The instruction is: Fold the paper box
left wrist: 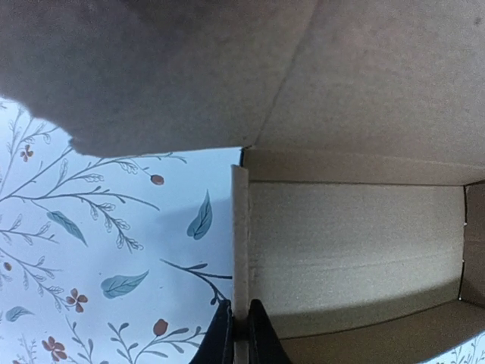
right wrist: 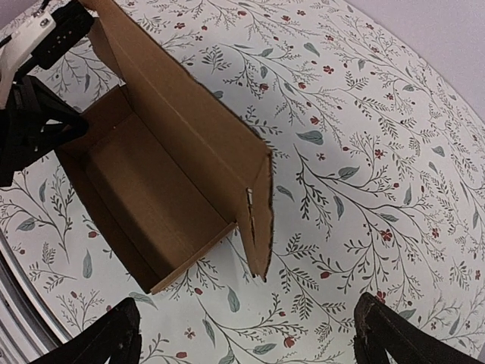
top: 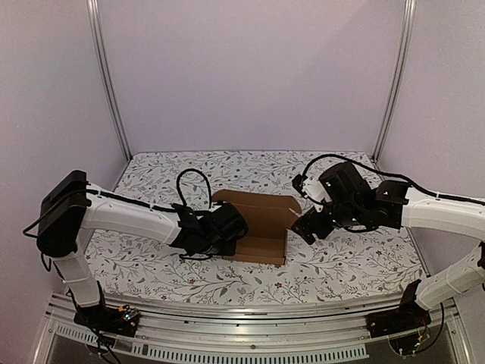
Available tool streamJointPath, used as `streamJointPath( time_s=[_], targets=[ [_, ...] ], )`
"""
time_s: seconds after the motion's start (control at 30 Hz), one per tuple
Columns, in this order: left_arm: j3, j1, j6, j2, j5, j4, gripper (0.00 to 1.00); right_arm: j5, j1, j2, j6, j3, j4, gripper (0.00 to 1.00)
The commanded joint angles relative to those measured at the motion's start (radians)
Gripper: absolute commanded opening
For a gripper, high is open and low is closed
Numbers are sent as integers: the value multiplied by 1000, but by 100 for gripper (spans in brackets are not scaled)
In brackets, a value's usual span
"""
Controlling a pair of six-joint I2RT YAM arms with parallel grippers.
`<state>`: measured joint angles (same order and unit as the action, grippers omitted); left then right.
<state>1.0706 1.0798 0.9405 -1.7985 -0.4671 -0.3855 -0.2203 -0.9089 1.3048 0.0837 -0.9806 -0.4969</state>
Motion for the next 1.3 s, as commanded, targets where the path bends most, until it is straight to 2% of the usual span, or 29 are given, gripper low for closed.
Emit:
streamJointPath(
  time_s=[0.0,0.2,0.57,0.8,0.93,1.07,1.27],
  targets=[
    [1,30,45,16,-44,-21,12,120,49,15,-69,35,86,96],
    [5,37,52,15,-51,-35,21,247,111,40,-110,54,150,88],
    [5,51,44,64,-87,-72,34,321,175,133,-144,44,229,70],
    [-5,56,-15,139,-53,-78,44,326,177,180,-148,49,262,65],
    [-30,60,-52,214,-50,-88,50,322,177,183,-147,51,270,56],
    [-53,60,-85,286,-81,-134,52,313,176,187,-153,53,273,43],
    [-86,58,-138,393,-153,-182,55,314,177,202,-154,54,276,32]
  ],
)
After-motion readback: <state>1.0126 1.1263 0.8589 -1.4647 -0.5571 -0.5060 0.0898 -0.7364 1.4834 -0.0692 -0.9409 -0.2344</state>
